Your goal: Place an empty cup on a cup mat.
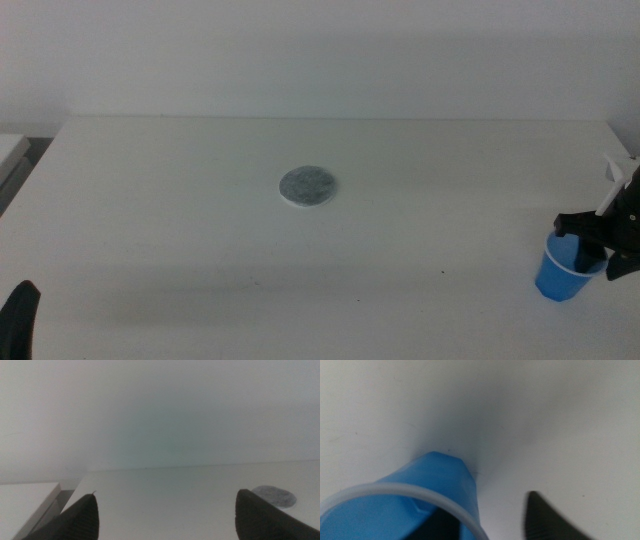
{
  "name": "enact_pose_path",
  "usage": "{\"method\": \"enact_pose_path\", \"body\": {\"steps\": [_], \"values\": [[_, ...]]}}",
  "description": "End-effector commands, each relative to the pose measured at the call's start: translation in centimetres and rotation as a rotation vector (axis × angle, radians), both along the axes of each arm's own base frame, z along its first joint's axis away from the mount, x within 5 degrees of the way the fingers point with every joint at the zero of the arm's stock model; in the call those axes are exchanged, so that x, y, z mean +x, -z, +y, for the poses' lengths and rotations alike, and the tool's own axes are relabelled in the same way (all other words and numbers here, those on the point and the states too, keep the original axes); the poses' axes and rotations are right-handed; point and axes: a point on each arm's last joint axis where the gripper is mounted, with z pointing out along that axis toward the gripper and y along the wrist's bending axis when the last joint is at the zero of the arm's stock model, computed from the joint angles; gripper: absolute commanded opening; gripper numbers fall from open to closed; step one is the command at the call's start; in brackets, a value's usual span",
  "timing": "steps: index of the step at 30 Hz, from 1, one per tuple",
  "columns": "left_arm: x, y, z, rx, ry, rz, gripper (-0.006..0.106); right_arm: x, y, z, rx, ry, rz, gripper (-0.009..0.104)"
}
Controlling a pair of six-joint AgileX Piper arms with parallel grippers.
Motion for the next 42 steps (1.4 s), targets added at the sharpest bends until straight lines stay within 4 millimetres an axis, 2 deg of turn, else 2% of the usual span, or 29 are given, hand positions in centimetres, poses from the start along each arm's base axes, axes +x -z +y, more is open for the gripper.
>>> {"method": "enact_pose_path", "body": {"steps": [1,4,10,16,19,22,30,34,37,42], "values": [[0.0,-0.1,0.0,-0.005,0.005,-0.007,0.094,0.1,-0.1,-0.3,0.0,0.013,-0.005,0.024],[0.0,-0.1,0.0,-0.005,0.005,-0.007,0.094,0.1,-0.1,-0.2,0.005,0.016,-0.005,0.011],[0.0,-0.1,0.0,-0.005,0.005,-0.007,0.094,0.0,-0.3,0.0,0.005,0.008,-0.005,-0.003],[0.0,-0.1,0.0,-0.005,0.005,-0.007,0.094,0.1,-2.7,2.2,0.013,-0.053,-0.042,-0.003],[0.0,-0.1,0.0,-0.005,0.005,-0.007,0.094,1.0,-4.6,4.5,0.027,-0.113,-0.08,-0.003],[0.0,-0.1,0.0,-0.005,0.005,-0.007,0.094,2.1,-6.6,7.6,0.066,-0.18,-0.154,-0.003],[0.0,-0.1,0.0,-0.005,0.005,-0.007,0.094,6.1,-10.5,17.9,0.154,-0.392,-0.27,-0.003],[0.0,-0.1,0.0,-0.005,0.005,-0.007,0.094,8.0,-11.2,22.3,0.172,-0.471,-0.282,-0.003],[0.0,-0.1,0.0,-0.005,0.005,-0.007,0.094,9.6,-10.8,25.2,0.19,-0.515,-0.311,-0.003],[0.0,-0.1,0.0,-0.005,0.005,-0.007,0.094,11.3,-10.7,28.4,0.223,-0.556,-0.415,-0.003]]}}
